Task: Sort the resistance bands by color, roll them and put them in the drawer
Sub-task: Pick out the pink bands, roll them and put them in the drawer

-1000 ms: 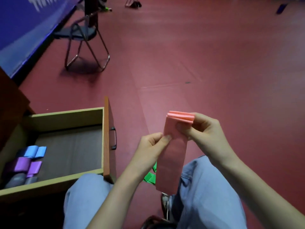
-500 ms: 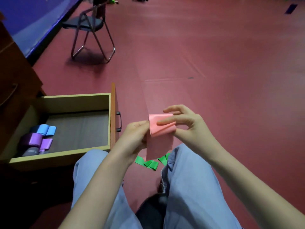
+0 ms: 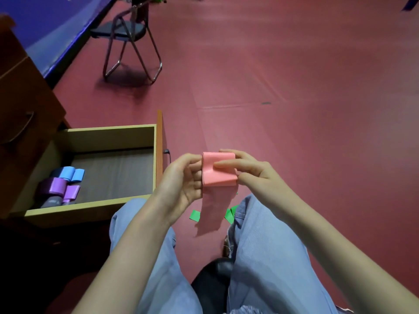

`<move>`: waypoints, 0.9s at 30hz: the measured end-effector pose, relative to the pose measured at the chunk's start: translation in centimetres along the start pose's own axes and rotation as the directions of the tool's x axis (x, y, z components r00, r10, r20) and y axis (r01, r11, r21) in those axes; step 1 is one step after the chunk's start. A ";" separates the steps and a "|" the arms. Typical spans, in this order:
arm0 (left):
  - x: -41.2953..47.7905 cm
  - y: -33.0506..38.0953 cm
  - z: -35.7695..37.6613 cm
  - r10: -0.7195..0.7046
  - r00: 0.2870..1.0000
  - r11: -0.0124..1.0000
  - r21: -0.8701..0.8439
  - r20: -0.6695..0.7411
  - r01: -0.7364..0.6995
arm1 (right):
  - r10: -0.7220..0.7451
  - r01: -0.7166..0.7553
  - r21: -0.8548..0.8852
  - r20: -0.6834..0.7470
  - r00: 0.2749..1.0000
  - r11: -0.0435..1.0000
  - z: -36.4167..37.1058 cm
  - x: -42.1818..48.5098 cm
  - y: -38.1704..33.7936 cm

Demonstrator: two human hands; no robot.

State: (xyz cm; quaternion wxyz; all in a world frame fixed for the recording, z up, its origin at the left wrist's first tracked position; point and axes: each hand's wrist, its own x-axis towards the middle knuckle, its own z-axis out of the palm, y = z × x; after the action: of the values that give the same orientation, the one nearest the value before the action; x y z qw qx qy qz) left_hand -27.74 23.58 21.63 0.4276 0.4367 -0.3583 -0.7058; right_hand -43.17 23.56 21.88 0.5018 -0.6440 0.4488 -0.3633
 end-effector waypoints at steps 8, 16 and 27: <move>-1.0 -0.4 0.1 0.262 0.964 0.942 0.226 -0.033 -0.249 | 0.042 -0.027 0.362 -0.033 0.999 0.932 0.2 -0.7 0.1; -1.0 -0.6 0.5 0.386 0.921 0.856 0.354 0.045 -0.376 | 0.220 -0.211 0.199 -0.027 0.975 0.957 0.6 -0.6 0.2; -0.2 -2.0 -0.3 0.217 0.971 0.861 0.488 -0.095 -0.145 | 0.078 -0.037 0.249 -0.157 0.984 0.968 0.4 0.4 0.7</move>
State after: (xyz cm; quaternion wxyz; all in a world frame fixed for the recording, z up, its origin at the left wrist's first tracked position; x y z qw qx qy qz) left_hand -27.99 24.47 19.82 0.3964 0.5435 -0.5282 -0.5181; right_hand -42.78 23.29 21.14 0.5487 -0.5312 0.4594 -0.4535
